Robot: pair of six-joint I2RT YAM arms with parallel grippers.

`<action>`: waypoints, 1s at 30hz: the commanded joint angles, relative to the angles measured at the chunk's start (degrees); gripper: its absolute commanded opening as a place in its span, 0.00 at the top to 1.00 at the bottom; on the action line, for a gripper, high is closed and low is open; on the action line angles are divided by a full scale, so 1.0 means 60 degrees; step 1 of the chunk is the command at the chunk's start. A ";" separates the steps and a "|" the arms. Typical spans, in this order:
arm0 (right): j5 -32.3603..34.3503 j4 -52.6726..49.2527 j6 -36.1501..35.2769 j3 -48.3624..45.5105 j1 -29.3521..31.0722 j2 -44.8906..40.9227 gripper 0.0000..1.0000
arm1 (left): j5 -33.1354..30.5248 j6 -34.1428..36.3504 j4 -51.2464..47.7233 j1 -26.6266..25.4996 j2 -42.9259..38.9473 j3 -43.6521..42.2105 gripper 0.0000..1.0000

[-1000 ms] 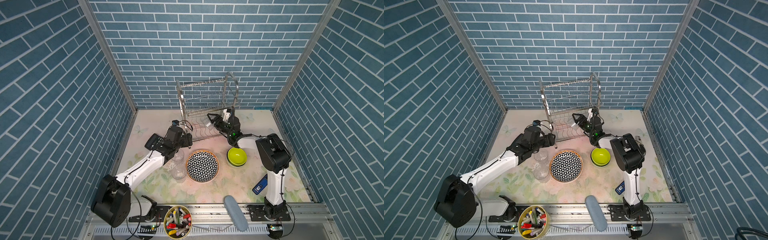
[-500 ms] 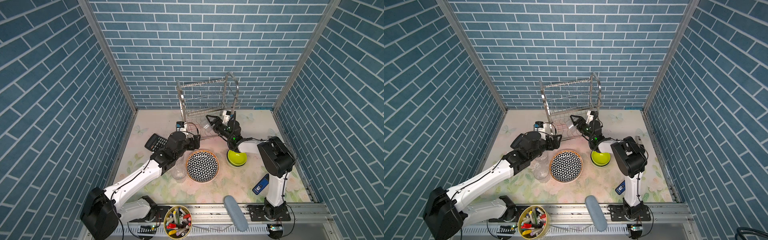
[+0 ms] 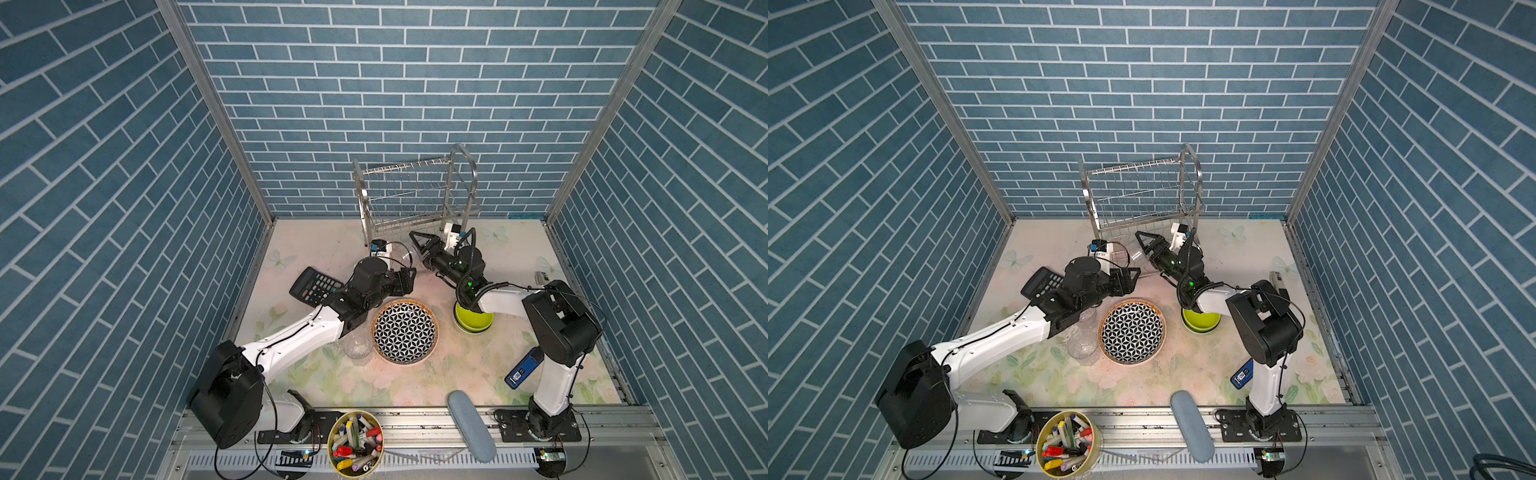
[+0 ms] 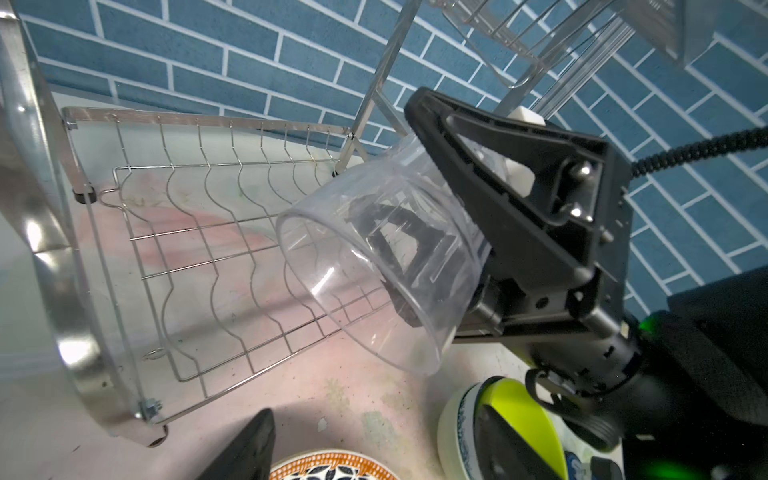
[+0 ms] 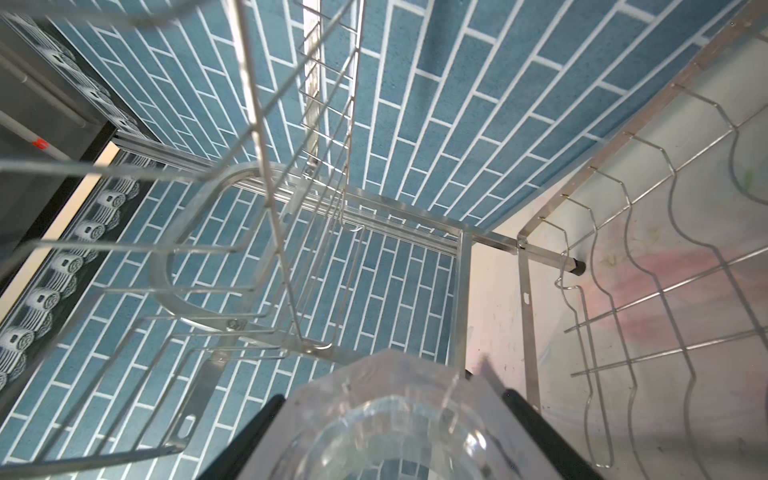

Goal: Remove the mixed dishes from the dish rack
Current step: 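Grip the clear cup with the left gripper while the right gripper holds it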

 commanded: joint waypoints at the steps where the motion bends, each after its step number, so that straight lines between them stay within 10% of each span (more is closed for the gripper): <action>1: 0.0024 0.0686 0.0377 -0.0172 0.0089 -0.0355 1.00 | 0.0341 -0.0033 0.0484 -0.0051 0.0211 0.0529 0.29; 30: -0.0263 0.0934 0.0777 -0.0153 0.0454 -0.0347 1.00 | -0.0159 0.0390 0.0421 -0.0110 0.0576 0.1538 1.00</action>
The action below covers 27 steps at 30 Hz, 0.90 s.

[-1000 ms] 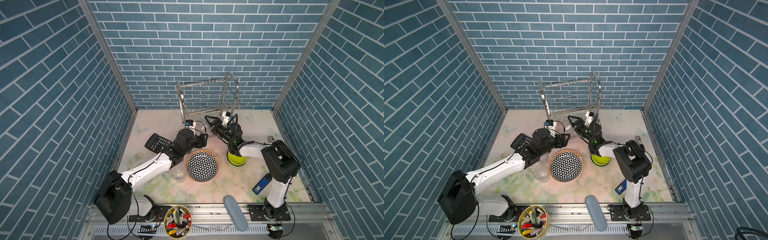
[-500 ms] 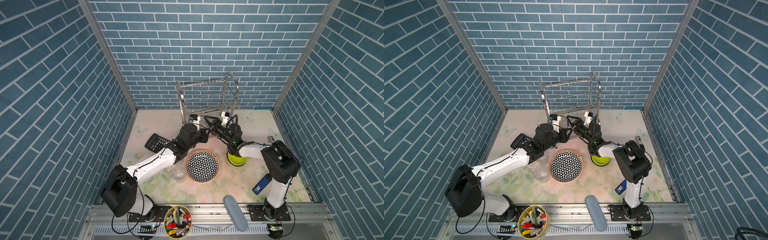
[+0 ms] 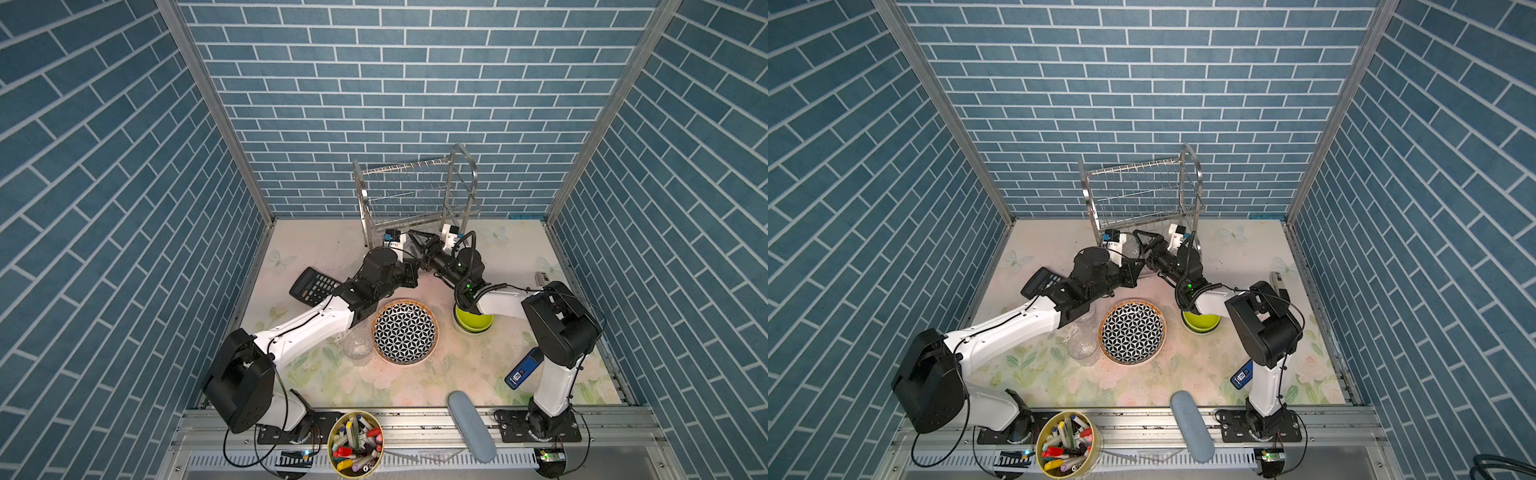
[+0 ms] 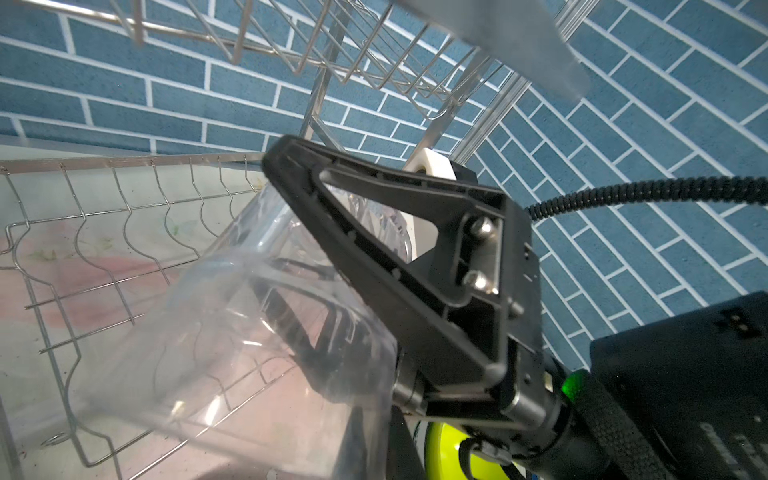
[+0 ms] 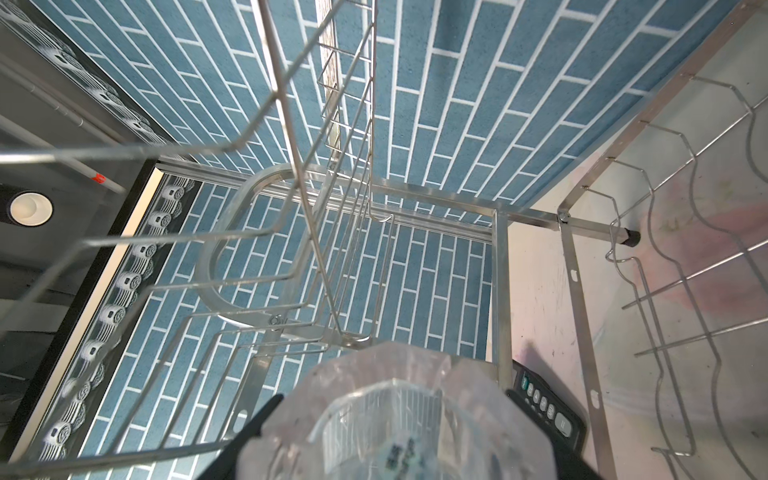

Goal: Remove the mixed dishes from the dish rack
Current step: 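Grip the clear cup with the left gripper while the right gripper holds it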

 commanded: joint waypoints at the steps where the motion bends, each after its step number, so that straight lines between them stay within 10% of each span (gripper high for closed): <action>1: -0.0189 0.0498 -0.0437 -0.0174 0.0222 -0.0358 1.00 | -0.0625 0.0080 0.0109 0.0104 -0.0256 0.0398 1.00; 4: -0.0120 0.0567 -0.0488 -0.0270 0.0227 -0.0395 1.00 | -0.0658 0.0095 -0.0049 0.0104 -0.0450 0.0340 1.00; 8: -0.0087 0.0783 -0.0512 -0.0423 0.0168 -0.0402 0.51 | -0.0599 0.0168 -0.0533 0.0105 -0.0721 0.0346 1.00; 10: -0.0101 0.0612 -0.0654 -0.0509 0.0138 -0.0498 0.01 | -0.0586 0.0215 -0.0800 0.0103 -0.0943 0.0339 1.00; 27: 0.1418 -0.1613 -0.3572 -0.2392 -0.0309 -0.3027 0.01 | 0.0450 0.0457 -0.5801 0.0092 -0.2834 0.1556 1.00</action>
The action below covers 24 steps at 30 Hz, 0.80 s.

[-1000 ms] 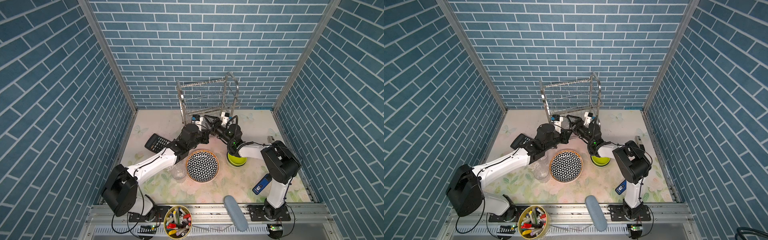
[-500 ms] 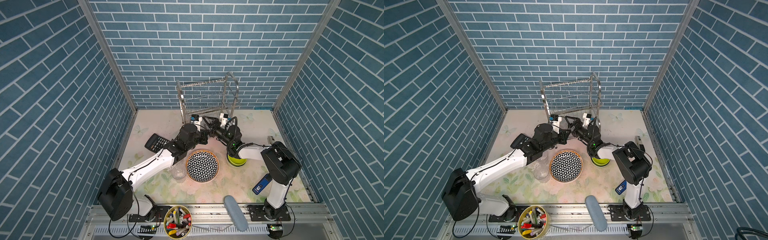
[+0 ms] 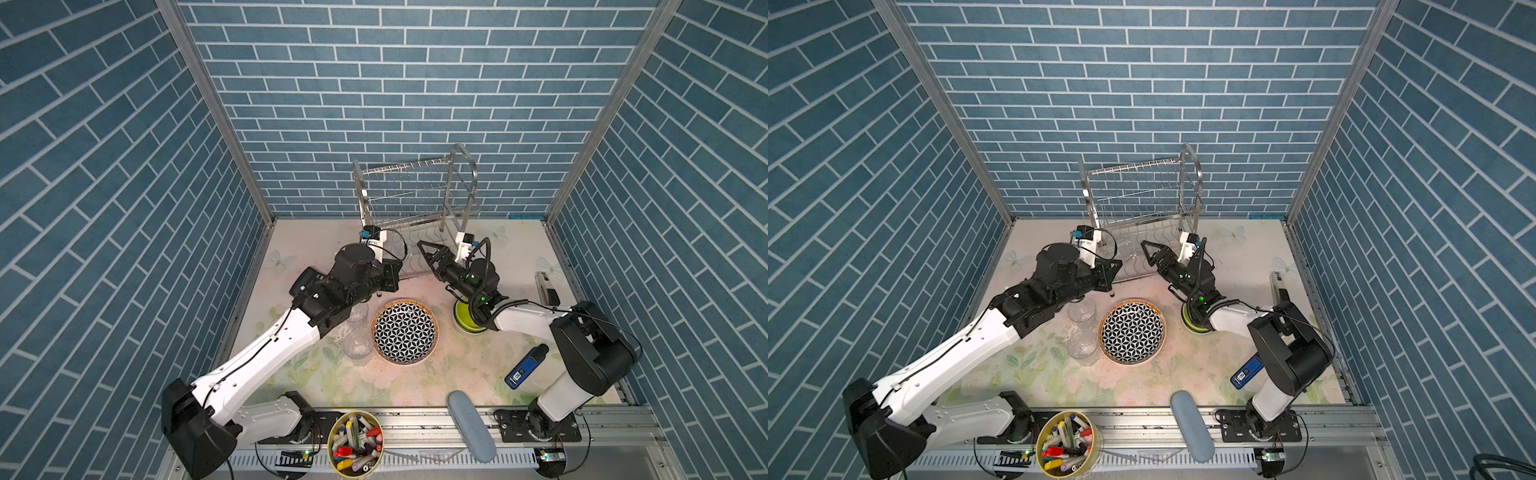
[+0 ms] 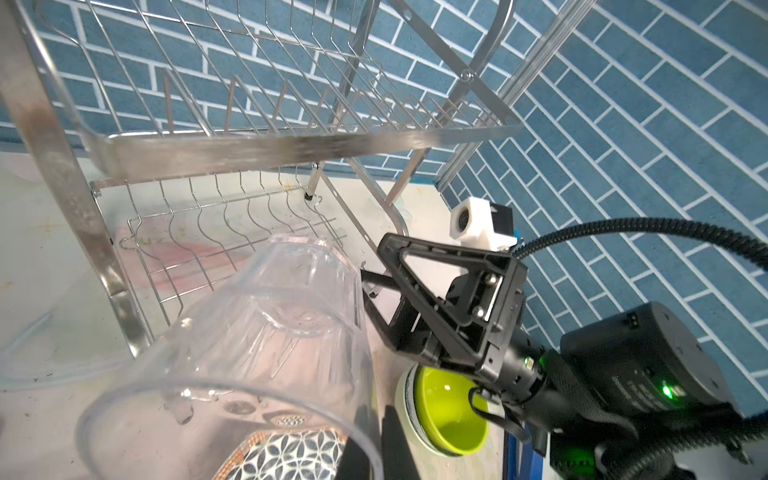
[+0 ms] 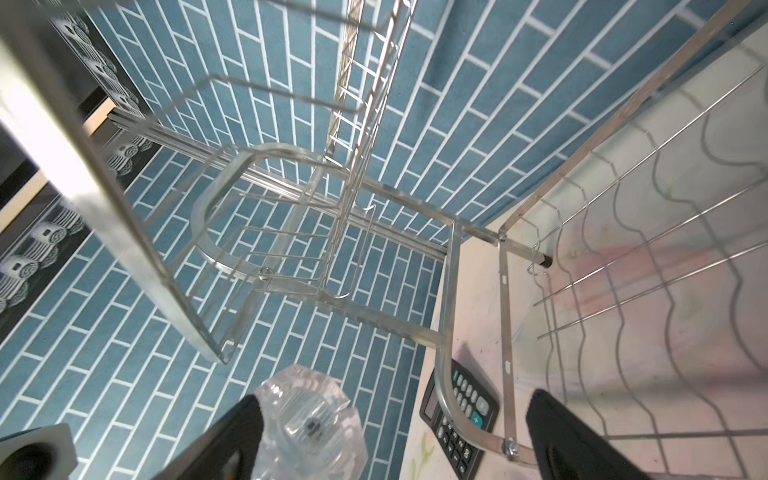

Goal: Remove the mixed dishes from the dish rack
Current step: 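Grip the clear cup with the left gripper while the right gripper holds it, then carry the cup down with the left gripper while the right draws back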

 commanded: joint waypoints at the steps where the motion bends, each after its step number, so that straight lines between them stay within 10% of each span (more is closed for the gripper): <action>1: 0.0558 -0.0798 -0.1237 -0.0369 -0.0250 -0.0881 0.01 | 0.0581 0.0248 -0.1905 0.0007 -0.0198 0.0752 1.00; 8: 0.1404 -0.4050 -0.3519 -0.0348 -0.0501 -0.2778 0.01 | 0.0444 0.0995 -0.4902 -0.1062 0.0357 0.2106 1.00; 24: 0.1886 -0.7085 -0.4385 -0.1286 -0.1965 -0.5743 0.01 | 0.0275 0.2395 -0.7267 -0.3998 0.3849 0.4846 1.00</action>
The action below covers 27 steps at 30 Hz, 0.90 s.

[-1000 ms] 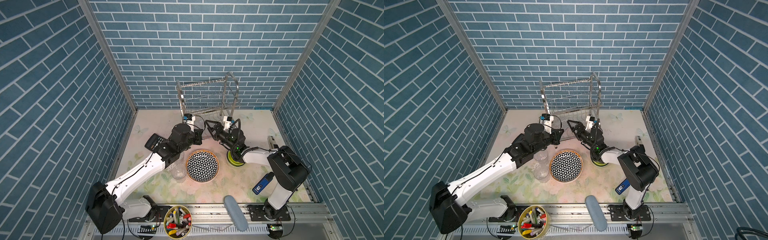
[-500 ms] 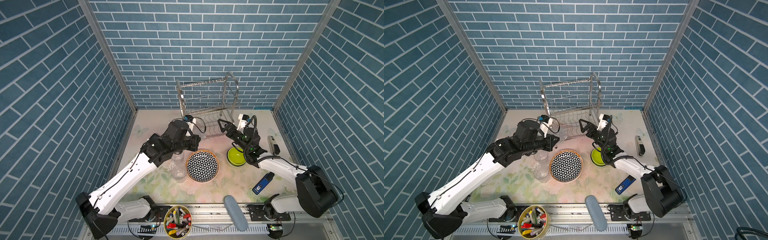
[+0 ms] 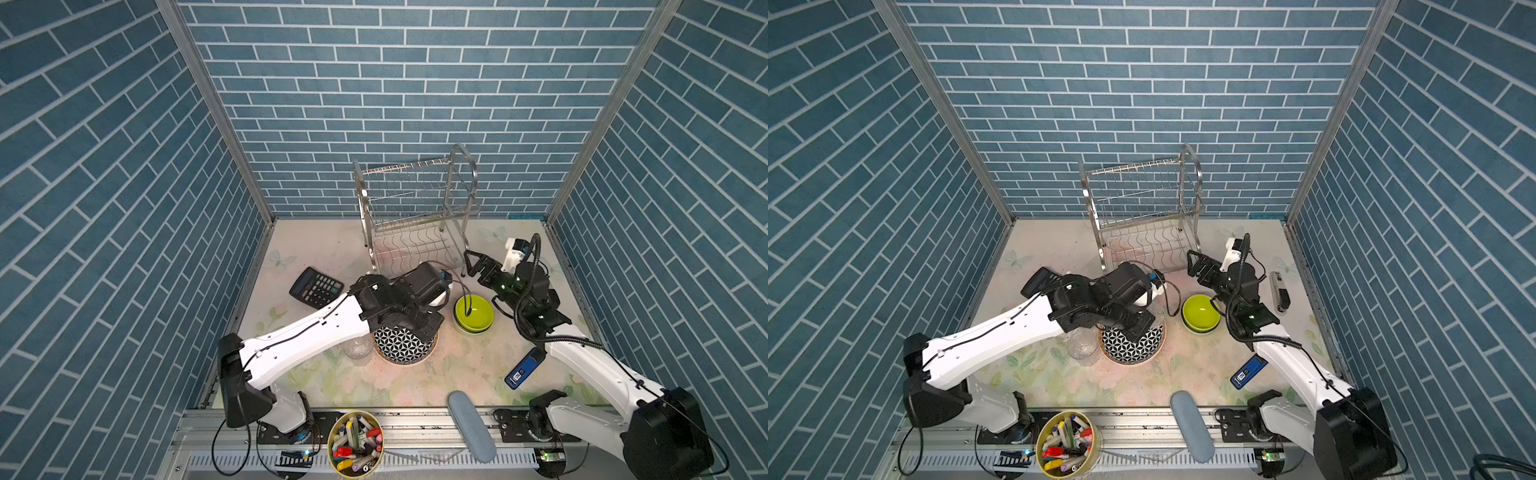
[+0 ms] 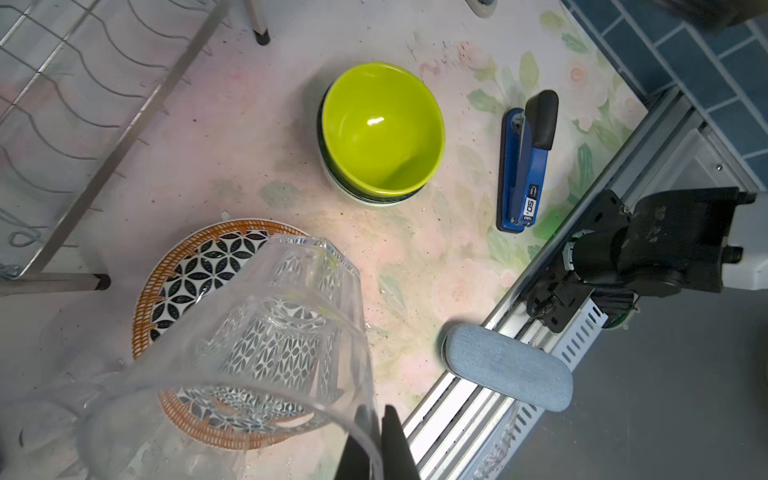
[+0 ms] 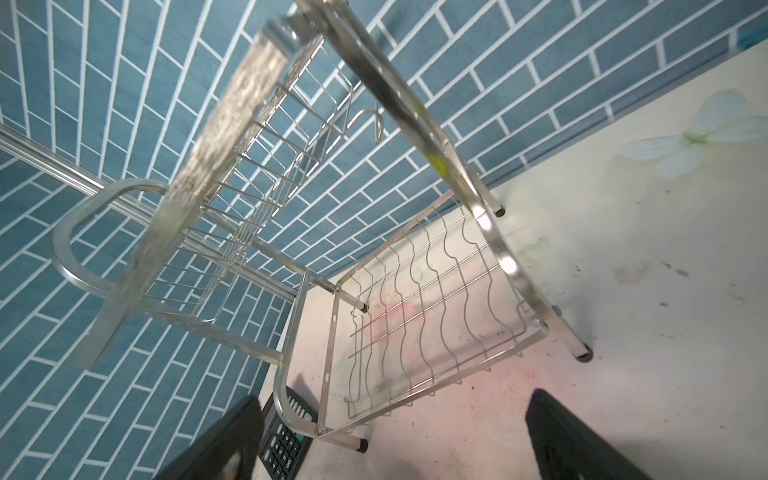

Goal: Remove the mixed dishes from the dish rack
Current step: 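Carry the cup down with the left gripper while the right draws back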

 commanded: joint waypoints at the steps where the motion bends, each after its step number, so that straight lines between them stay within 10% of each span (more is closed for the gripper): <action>1: 0.0472 -0.0671 -0.0586 -0.0260 -0.0153 -0.0747 0.01 | 0.0256 0.0550 -0.0560 -0.0362 0.0656 0.0698 1.00; 27: 0.0444 -0.1400 -0.0416 -0.0721 -0.1154 -0.1690 0.01 | 0.1508 0.1600 -0.1172 -0.0969 0.4447 0.2467 1.00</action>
